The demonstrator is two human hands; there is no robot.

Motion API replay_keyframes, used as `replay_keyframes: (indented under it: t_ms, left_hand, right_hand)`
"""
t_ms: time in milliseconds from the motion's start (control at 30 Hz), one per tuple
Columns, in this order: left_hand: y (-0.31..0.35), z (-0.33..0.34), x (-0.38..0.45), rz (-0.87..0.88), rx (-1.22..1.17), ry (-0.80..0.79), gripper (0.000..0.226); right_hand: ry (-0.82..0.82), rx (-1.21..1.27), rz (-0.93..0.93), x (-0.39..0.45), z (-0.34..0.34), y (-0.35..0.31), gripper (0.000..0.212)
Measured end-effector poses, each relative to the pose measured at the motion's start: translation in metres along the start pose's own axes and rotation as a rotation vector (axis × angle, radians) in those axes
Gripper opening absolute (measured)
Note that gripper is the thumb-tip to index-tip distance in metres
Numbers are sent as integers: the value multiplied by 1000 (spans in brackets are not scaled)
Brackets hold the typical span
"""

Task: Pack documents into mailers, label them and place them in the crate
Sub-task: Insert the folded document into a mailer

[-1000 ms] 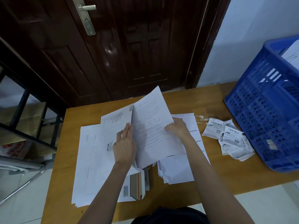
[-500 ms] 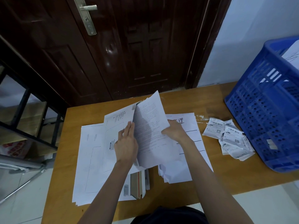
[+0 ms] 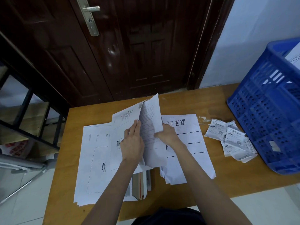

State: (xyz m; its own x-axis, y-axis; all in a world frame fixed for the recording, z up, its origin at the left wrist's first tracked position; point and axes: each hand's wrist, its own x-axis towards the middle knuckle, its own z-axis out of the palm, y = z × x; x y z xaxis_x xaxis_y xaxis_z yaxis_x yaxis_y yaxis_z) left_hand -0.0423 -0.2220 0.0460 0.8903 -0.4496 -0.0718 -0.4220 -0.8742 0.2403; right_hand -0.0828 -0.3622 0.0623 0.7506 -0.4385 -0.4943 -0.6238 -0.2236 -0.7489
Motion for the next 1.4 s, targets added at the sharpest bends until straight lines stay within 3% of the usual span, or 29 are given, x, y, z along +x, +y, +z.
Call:
replay_keyframes:
  t_ms: [233, 300, 400, 500, 767, 1033, 1267, 1400]
  left_hand:
    - [0, -1, 0, -3, -21, 7, 59]
    - [0, 0, 0, 2, -31, 16, 59]
    - [5, 0, -1, 26, -29, 34, 58]
    - [10, -1, -1, 48, -32, 31, 57]
    - [10, -3, 2, 33, -69, 40, 58]
    - [20, -4, 2, 50, -86, 60, 58]
    - [20, -4, 2, 71, -93, 75, 61]
    - [22, -3, 4, 66, -103, 76, 60]
  right_hand:
    - [43, -57, 94, 7, -9, 1, 7]
    - [65, -98, 71, 8, -8, 0, 21]
    - [66, -159, 26, 8, -2, -2, 9]
    - [55, -138, 26, 8, 4, -2, 10]
    - [-37, 82, 208, 1, -8, -7, 25]
    - [-20, 55, 157, 2, 8, -10, 8]
    - [-86, 23, 208, -3, 4, -16, 23]
    - [-77, -11, 196, -1, 1, -15, 16]
